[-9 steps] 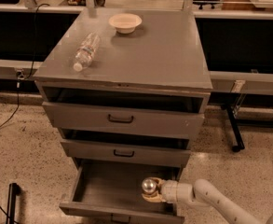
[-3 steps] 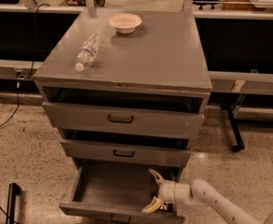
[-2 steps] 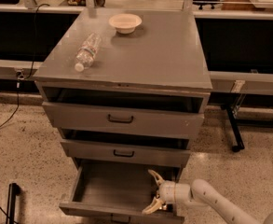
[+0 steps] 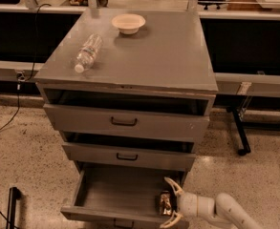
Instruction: Place orange can into bottom drawer
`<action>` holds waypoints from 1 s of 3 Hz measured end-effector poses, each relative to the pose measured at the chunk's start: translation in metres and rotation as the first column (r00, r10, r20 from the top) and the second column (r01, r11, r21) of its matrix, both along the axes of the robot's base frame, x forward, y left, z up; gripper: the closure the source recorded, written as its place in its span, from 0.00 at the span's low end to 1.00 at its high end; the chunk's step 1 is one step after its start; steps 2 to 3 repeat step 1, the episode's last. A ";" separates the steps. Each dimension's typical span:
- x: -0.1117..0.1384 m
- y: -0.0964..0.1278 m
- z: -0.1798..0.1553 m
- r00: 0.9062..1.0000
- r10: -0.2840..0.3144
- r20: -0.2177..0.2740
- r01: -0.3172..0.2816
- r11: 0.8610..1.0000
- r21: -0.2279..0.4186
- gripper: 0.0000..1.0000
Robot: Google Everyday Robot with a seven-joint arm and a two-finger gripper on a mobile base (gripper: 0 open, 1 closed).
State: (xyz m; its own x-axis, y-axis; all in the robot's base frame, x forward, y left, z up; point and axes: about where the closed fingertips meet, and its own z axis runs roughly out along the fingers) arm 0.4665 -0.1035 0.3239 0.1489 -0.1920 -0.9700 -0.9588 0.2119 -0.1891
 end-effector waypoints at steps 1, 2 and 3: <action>-0.002 -0.005 0.000 1.000 -0.010 0.004 0.010 1.000 0.001 0.00; -0.002 -0.005 0.000 1.000 -0.010 0.004 0.010 1.000 0.001 0.00; -0.002 -0.005 0.000 1.000 -0.010 0.004 0.010 1.000 0.001 0.00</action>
Offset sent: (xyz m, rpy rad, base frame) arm 0.0000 0.0000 0.0000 0.0000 0.0000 0.0000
